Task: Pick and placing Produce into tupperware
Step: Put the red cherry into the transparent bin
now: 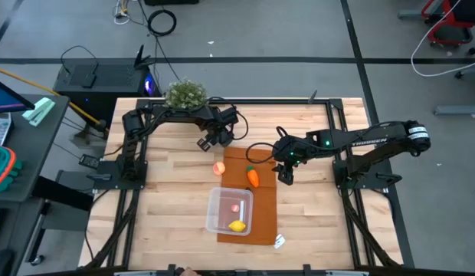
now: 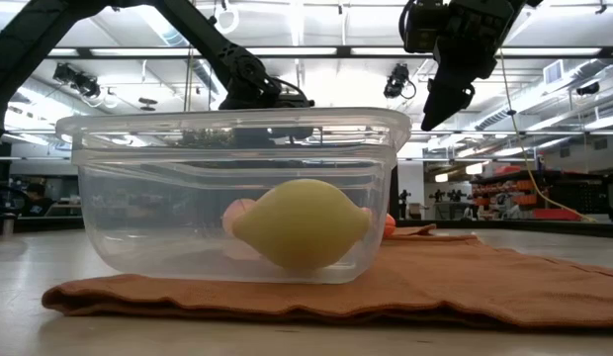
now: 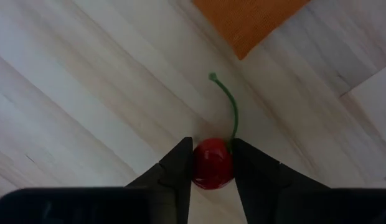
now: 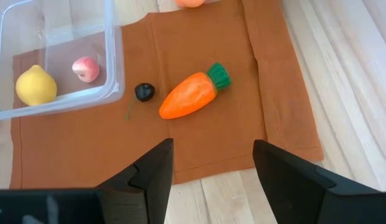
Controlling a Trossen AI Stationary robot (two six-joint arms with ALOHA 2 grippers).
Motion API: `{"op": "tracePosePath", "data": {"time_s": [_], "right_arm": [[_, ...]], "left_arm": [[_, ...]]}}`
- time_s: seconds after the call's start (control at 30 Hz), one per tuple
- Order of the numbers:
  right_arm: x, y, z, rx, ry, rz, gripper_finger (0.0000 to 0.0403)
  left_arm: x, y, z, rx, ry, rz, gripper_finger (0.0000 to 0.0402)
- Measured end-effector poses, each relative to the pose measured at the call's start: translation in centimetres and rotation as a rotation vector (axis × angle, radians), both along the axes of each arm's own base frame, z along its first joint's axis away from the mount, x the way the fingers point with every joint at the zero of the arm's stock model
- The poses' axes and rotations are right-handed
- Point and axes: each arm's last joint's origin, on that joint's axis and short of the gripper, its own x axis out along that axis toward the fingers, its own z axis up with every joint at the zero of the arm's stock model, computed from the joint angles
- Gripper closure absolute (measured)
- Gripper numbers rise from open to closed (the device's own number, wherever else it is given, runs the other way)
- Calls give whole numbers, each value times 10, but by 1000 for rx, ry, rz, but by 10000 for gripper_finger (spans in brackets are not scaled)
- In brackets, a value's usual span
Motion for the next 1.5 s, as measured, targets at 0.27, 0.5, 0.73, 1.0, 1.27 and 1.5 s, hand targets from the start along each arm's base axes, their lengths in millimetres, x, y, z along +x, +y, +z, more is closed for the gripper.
{"op": "tracePosePath", "data": {"time_s": [0.27, 0.5, 0.73, 1.0, 1.27, 1.5], "right_arm": [[0, 0, 0, -1, 0, 0, 213], [0, 0, 0, -2, 0, 2, 213], [0, 0, 0, -1, 0, 0, 213], [-5, 0, -3, 5, 58, 1, 213], [-14, 0, -2, -2, 107, 2, 213], [-31, -3, 7, -69, 124, -40, 213]], "left_arm": [[-1, -2, 1, 84, 47, 28, 289], [4, -12, 11, 81, 78, 73, 301], [23, -19, 47, 73, 10, 129, 296], [40, -46, 96, -134, -67, 169, 300], [44, -98, 108, -273, -5, 108, 293], [44, -143, 108, -292, 42, 93, 292]]}}
